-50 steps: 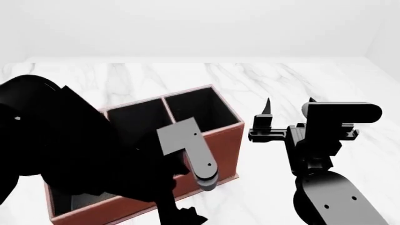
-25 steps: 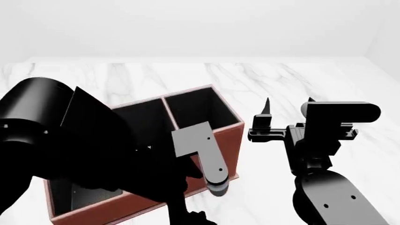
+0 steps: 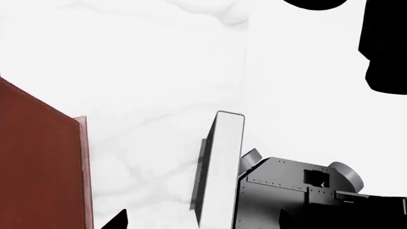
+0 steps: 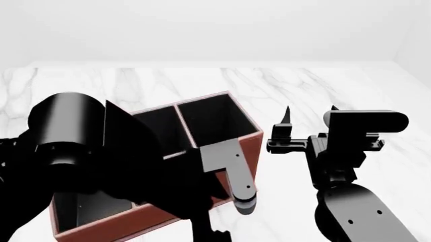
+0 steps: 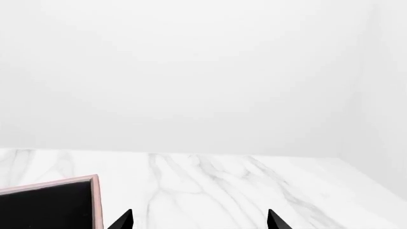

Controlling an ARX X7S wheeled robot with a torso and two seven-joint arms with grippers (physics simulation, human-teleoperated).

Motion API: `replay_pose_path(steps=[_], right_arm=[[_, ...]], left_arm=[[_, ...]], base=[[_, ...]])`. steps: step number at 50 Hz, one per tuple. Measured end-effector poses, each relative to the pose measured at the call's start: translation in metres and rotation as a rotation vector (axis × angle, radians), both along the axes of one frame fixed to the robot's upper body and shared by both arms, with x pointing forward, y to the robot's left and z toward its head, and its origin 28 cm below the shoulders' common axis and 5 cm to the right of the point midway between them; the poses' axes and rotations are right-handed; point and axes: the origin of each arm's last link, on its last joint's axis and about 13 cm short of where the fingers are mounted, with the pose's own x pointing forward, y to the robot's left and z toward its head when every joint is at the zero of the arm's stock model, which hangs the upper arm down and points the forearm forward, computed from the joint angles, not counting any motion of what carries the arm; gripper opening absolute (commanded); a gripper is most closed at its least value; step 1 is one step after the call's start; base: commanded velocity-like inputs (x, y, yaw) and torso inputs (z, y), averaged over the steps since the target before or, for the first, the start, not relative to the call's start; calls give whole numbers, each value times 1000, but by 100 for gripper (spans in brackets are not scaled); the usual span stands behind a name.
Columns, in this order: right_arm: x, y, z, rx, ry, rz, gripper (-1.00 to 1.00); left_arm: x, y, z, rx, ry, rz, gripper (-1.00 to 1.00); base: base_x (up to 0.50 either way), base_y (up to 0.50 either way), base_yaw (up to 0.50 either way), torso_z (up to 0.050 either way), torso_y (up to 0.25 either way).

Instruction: Pick up the book and place it in the left compartment of the caddy.

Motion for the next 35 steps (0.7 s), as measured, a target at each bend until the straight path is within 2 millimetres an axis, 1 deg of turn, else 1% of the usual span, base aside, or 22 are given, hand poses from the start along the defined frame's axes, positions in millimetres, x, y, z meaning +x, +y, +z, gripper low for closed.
replay_pose_path(steps=[10,20,35], right_arm=[[0,0,0,1,1,0,100],[1,0,0,2,0,0,100],[1,0,-1,4,1,0,100]], left_arm=[[4,-7,-9,5,24,-31,100],[4,-14,-16,8,48,-68,100],[5,-18,-25,10,71,-90,100]], base=[[0,0,0,0,0],[0,0,0,0,0],[0,0,0,0,0]])
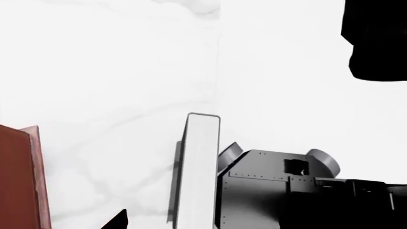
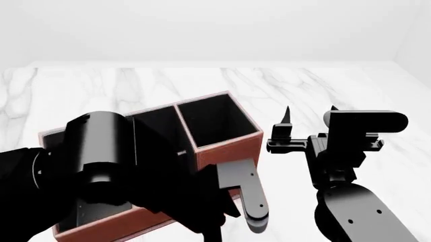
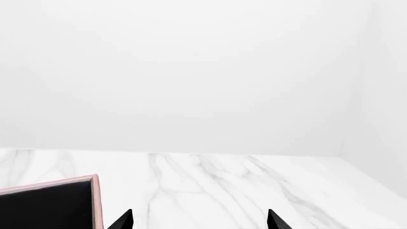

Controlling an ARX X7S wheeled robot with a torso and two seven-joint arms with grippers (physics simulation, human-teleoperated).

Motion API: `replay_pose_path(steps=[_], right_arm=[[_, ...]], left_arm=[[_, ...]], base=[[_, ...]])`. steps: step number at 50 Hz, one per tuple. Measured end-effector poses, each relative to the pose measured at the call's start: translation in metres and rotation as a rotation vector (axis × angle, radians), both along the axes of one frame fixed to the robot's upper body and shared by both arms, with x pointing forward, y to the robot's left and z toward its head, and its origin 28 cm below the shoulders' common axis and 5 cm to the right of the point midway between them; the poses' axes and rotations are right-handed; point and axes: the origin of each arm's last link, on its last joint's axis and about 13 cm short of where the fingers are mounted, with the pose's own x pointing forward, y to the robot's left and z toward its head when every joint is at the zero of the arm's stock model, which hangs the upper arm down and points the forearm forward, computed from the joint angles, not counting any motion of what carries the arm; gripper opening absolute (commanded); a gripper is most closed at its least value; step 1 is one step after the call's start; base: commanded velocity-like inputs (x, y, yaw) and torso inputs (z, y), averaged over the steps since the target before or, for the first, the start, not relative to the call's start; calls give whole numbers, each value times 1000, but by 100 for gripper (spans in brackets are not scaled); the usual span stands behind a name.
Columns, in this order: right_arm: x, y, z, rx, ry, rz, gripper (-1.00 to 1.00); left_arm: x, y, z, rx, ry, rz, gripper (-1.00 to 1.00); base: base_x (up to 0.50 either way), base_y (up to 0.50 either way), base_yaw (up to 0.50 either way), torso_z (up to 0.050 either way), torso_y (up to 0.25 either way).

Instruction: Pick up the book and place it in the left compartment of the caddy.

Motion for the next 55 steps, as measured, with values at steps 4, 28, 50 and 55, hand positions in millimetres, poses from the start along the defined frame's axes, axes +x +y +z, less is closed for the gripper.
replay_pose_path(steps=[4,28,50,55], right_arm=[[0,0,0,2,0,0,100],[-1,-2,0,13,-2,-2,100],[-1,-2,-3,22,0,-1,100],[-2,-2,-3,24,1,0,100]], left_arm=[[1,-1,-3,2,8,-2,100],[11,-6,-30,25,70,-12,100],[22,-8,-57,37,129,-10,100],[25,-9,-64,38,144,-6,100]], base=[[0,0,0,0,0],[0,0,0,0,0],[0,0,0,0,0],[0,0,0,0,0]])
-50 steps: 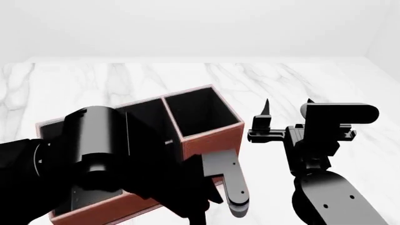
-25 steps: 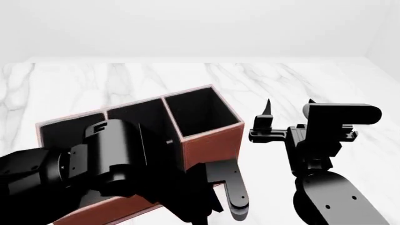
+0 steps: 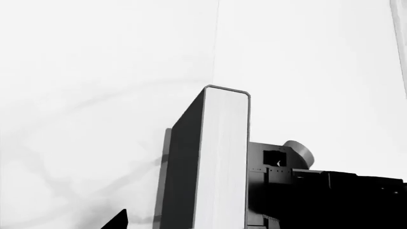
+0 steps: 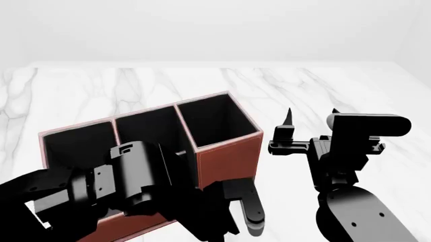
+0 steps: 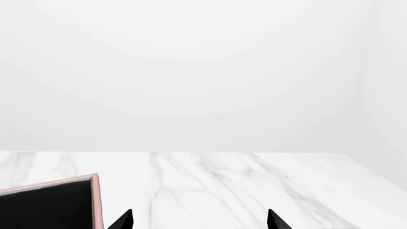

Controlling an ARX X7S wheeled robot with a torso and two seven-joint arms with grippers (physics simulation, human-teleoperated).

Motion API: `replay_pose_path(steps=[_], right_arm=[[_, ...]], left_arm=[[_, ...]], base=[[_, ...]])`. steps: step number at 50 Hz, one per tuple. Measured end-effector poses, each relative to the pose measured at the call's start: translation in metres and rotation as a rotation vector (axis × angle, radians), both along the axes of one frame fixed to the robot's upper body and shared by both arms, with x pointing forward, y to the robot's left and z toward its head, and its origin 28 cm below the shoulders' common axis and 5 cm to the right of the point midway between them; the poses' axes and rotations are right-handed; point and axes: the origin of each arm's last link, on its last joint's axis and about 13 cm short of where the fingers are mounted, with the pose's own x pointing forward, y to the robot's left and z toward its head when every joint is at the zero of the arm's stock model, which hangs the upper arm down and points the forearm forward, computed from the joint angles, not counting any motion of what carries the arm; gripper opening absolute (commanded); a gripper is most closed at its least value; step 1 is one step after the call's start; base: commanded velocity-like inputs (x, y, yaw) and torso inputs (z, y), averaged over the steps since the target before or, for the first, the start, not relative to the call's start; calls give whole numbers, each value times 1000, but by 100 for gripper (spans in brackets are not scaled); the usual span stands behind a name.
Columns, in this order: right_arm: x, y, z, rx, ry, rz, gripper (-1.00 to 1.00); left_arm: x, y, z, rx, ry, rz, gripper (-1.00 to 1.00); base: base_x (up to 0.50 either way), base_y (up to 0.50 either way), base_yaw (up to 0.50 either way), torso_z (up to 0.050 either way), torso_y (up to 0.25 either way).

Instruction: Pick up the book and place it in the left compartment of the caddy.

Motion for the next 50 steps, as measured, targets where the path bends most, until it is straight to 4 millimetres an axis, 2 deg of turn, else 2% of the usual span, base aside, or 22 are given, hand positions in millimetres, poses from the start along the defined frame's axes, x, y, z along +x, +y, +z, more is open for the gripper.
replay_pose_path(steps=[10,11,37,43,50], right_arm=[[-1,0,0,6,-1,4,100],[-1,0,-1,6,-1,4,100],[-3,1,1,12,-7,12,100],[-2,1,1,11,-6,11,100],[0,1,2,10,-6,6,100]], left_arm=[[5,0,-13,1,30,7,100],[6,0,-14,1,32,8,-100],[6,6,-15,14,-8,62,-100],[-3,13,-7,36,-28,126,-100],[-20,26,15,57,-53,191,-100]], base=[[0,0,0,0,0],[0,0,0,0,0],[0,0,0,0,0],[0,0,0,0,2],[0,0,0,0,1]])
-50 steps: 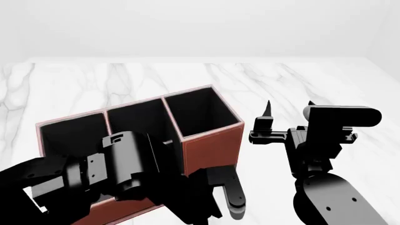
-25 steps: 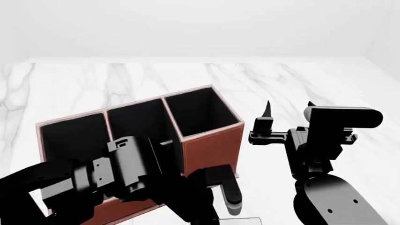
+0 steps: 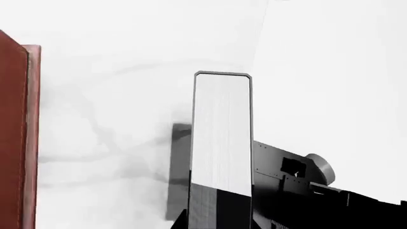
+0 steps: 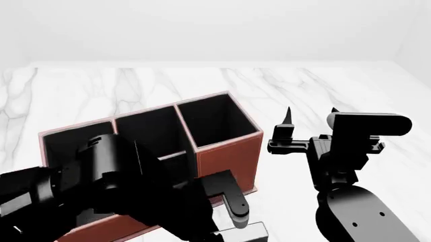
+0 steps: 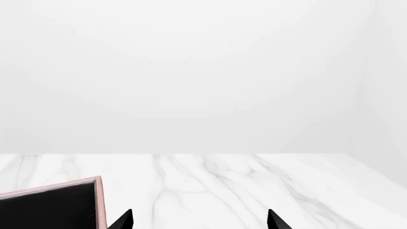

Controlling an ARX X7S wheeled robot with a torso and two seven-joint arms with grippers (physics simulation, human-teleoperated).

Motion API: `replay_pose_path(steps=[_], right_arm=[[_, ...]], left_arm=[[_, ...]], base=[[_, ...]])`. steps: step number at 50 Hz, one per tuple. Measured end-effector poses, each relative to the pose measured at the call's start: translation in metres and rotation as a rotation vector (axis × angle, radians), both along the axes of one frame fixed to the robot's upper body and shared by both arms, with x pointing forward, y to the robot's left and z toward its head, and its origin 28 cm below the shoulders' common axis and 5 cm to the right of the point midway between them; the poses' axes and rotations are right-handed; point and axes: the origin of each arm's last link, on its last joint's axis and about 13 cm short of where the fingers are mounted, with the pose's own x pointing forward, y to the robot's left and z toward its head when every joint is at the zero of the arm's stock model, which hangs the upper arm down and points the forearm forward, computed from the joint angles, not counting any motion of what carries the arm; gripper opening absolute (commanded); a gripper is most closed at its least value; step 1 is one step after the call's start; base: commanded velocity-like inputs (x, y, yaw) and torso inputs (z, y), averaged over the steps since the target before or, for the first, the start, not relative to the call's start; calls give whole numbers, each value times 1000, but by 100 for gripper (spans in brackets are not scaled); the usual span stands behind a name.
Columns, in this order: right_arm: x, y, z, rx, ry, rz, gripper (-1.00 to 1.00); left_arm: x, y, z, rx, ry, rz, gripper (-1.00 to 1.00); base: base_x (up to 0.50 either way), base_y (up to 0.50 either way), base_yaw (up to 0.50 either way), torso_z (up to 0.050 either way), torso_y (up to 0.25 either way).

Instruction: Pick up the book and place it in the left compartment of the caddy.

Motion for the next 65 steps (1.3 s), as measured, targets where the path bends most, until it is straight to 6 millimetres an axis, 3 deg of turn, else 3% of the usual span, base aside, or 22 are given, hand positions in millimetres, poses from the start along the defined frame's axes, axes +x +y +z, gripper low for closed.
replay_pose_path(steps=[16,39,56,65], right_arm=[[1,0,1,-3,-1,-6,100],[3,-1,2,-10,4,-26,100],[3,-3,2,-10,3,-35,100],[2,-2,2,-10,3,-33,100]], left_arm=[[-39,26,57,43,-79,96,-100],[-70,52,136,7,-200,261,-100],[-104,66,177,45,-325,655,-100],[-108,69,196,15,-375,966,-100]], base=[[0,0,0,0,1],[0,0,0,0,1],[0,0,0,0,1],[0,0,0,0,1]])
